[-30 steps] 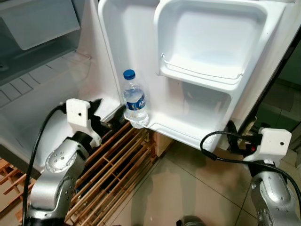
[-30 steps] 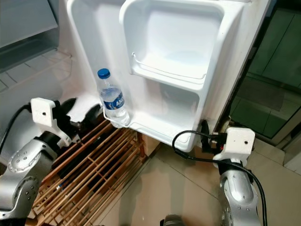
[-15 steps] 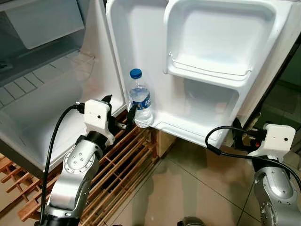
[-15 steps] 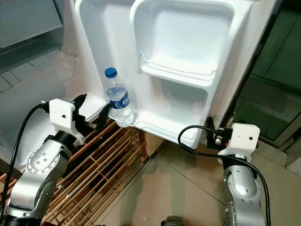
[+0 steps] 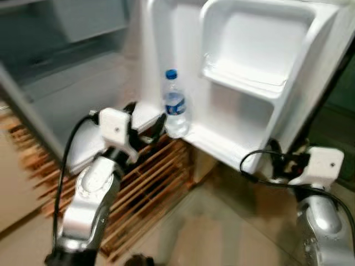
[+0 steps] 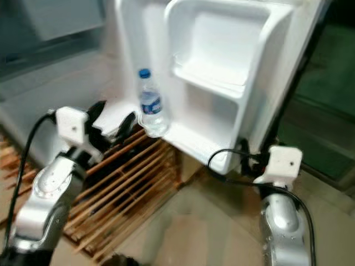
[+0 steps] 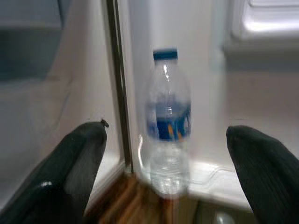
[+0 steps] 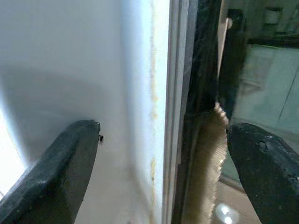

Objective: Restocking fridge

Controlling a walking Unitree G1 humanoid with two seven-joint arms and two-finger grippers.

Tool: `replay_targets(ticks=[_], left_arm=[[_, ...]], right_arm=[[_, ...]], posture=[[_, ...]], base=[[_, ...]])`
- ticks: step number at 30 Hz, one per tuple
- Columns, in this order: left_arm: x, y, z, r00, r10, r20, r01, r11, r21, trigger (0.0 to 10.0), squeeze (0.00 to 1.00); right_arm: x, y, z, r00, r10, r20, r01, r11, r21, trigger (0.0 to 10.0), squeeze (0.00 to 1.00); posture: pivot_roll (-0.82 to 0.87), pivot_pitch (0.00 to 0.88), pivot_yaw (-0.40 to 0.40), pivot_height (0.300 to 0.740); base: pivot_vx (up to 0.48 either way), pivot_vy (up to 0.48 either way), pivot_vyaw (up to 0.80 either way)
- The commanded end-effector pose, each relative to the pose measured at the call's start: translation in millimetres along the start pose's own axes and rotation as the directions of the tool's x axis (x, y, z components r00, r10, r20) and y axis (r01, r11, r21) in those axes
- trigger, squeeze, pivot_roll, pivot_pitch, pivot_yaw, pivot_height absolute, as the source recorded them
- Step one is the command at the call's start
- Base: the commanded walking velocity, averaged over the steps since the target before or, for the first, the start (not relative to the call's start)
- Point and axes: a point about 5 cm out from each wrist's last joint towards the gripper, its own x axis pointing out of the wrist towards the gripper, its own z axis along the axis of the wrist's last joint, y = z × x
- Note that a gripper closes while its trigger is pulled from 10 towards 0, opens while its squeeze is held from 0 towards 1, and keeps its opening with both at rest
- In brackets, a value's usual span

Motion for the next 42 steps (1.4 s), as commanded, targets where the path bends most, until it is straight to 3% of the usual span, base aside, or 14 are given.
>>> replay_targets(ticks=[1, 8, 12, 14, 17, 26, 28, 29, 31, 33, 37, 38, 40, 42], left_arm=[[6.2, -1.2, 8.3, 0.999, -0.038, 0.031, 0.038, 0.999, 0.010, 10.0, 0.00], [15.6, -6.3, 6.7, 0.998, -0.062, 0.018, 0.061, 0.997, 0.037, 10.0, 0.00], [19.0, -6.2, 7.9, 0.998, -0.062, 0.025, 0.062, 0.998, 0.008, 10.0, 0.00], [18.3, -1.1, 5.9, 0.998, -0.058, 0.006, 0.058, 0.998, 0.025, 10.0, 0.00], [16.9, 2.6, 4.5, 0.998, -0.055, -0.004, 0.055, 0.998, 0.028, 10.0, 0.00], [12.6, 9.8, -9.9, 0.997, -0.009, -0.071, 0.007, 1.000, -0.020, 10.0, 0.00], [14.2, 9.1, -11.7, 0.997, -0.017, -0.079, 0.015, 1.000, -0.026, 10.0, 0.00], [14.2, 9.1, -11.7, 0.997, -0.017, -0.079, 0.015, 1.000, -0.026, 10.0, 0.00], [16.4, 7.9, -12.9, 0.996, -0.028, -0.083, 0.026, 0.999, -0.027, 10.0, 0.00], [19.9, 4.9, -11.5, 0.996, -0.050, -0.071, 0.049, 0.999, -0.014, 10.0, 0.00], [26.3, 4.2, -5.4, 0.998, -0.046, -0.034, 0.046, 0.999, 0.007, 10.0, 0.00], [26.3, 4.2, -5.4, 0.998, -0.046, -0.034, 0.046, 0.999, 0.007, 10.0, 0.00], [25.8, -1.7, 2.1, 0.997, -0.069, 0.017, 0.069, 0.998, -0.010, 10.0, 0.00], [24.0, -12.7, 7.6, 0.991, -0.124, 0.053, 0.124, 0.992, -0.001, 10.0, 0.00]], right_arm=[[0.1, 9.8, -0.3, 0.999, 0.048, -0.004, -0.048, 0.999, 0.020, 10.0, 0.27], [-0.8, 4.5, -1.6, 1.000, 0.020, -0.009, -0.020, 1.000, 0.010, 10.0, 0.27], [-2.2, -15.6, -10.6, 0.989, -0.134, -0.055, 0.132, 0.990, -0.040, 10.0, 0.27], [-3.6, -36.1, -13.8, 0.967, -0.244, -0.074, 0.242, 0.969, -0.045, 10.0, 0.27], [-4.9, -49.7, -13.4, 0.946, -0.317, -0.073, 0.313, 0.948, -0.065, 10.0, 0.28], [-21.4, -54.2, -28.1, 0.938, -0.321, -0.133, 0.308, 0.945, -0.111, 10.0, 0.28], [-17.4, -86.3, -34.2, 0.875, -0.465, -0.138, 0.433, 0.877, -0.209, 10.0, 0.27], [-17.4, -86.3, -34.2, 0.875, -0.465, -0.138, 0.433, 0.877, -0.209, 10.0, 0.27], [-8.8, -108.8, -30.5, 0.833, -0.541, -0.114, 0.507, 0.829, -0.236, 10.0, 0.27], [6.0, -117.1, -11.1, 0.845, -0.533, -0.041, 0.516, 0.832, -0.203, 10.0, 0.27], [16.3, -91.7, 6.1, 0.909, -0.417, 0.027, 0.416, 0.897, -0.149, 10.0, 0.27], [16.3, -91.7, 6.1, 0.909, -0.417, 0.027, 0.416, 0.897, -0.149, 10.0, 0.27], [17.5, -52.0, 9.1, 0.955, -0.292, 0.043, 0.295, 0.951, -0.097, 10.0, 0.31], [15.8, -29.6, 6.8, 0.972, -0.233, 0.040, 0.235, 0.970, -0.062, 10.0, 0.32]], posture=[[-0.13, 0.000, 0.066, 0.732], [-0.14, 0.000, 0.071, 0.732], [-0.14, 0.000, 0.073, 0.732], [-0.13, 0.000, 0.079, 0.732], [-0.12, 0.000, 0.079, 0.732], [-0.13, 0.000, 0.071, 0.732], [-0.14, 0.000, 0.087, 0.732], [-0.14, 0.000, 0.087, 0.732], [-0.13, 0.000, 0.087, 0.732], [-0.13, 0.000, 0.085, 0.732], [-0.12, 0.000, 0.080, 0.732], [-0.12, 0.000, 0.080, 0.732], [-0.13, 0.000, 0.086, 0.732], [-0.13, 0.000, 0.086, 0.732]], base=[[0.000, -0.296, 0.00], [0.088, -0.343, 0.00], [0.324, -0.072, 0.00], [0.000, 0.000, 0.00], [0.000, 0.000, 0.00], [0.000, 0.000, 0.00], [0.000, 0.000, 0.00], [0.000, 0.000, 0.00], [0.000, 0.000, 0.00], [0.000, 0.000, 0.00], [0.000, 0.000, 0.00], [0.000, 0.000, 0.00], [0.000, -0.240, 0.18], [0.000, -0.461, 0.78]])
